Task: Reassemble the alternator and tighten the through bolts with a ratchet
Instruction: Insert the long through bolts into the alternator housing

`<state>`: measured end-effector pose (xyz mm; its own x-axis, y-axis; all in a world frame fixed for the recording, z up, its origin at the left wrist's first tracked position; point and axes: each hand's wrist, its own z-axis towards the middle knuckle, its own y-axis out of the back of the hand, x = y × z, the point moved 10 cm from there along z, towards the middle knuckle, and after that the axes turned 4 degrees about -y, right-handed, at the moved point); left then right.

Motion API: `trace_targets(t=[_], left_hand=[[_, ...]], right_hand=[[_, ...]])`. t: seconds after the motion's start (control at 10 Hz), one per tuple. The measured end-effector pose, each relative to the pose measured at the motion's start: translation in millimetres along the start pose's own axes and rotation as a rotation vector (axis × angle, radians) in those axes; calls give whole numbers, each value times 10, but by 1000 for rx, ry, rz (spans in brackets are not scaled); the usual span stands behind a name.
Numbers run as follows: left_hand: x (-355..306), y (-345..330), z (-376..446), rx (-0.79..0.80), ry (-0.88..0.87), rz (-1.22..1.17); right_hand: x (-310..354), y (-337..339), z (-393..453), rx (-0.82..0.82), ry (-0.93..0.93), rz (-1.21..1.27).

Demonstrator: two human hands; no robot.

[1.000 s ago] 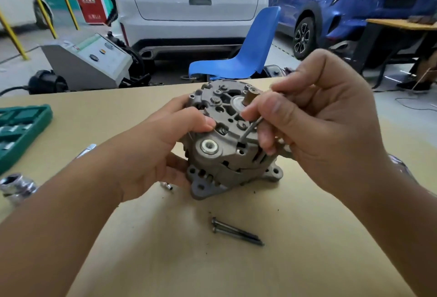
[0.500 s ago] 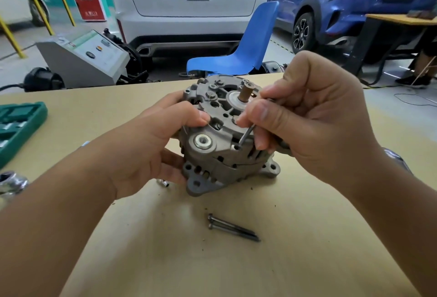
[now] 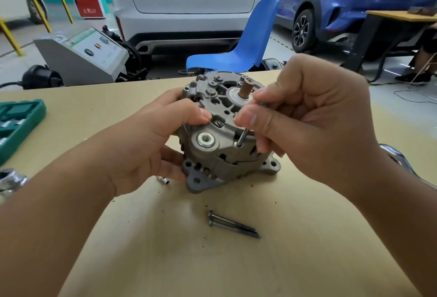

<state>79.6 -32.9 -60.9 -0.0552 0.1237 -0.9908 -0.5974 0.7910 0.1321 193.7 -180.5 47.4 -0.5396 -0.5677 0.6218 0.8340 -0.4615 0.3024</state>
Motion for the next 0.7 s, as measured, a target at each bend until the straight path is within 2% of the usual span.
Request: trace_targets(t=[0.3,0.6,0.7], left_hand=[[-23,-1,-19,-4,3,-8],[-91,-82,-81,5,22,-41],[-119,-104,-106,-37,57,-43]], right_hand=[[0,-76,-22,207,19,-154],[-59,-51,7,312,2,-303],[-83,-27,5,302,-10,-307]])
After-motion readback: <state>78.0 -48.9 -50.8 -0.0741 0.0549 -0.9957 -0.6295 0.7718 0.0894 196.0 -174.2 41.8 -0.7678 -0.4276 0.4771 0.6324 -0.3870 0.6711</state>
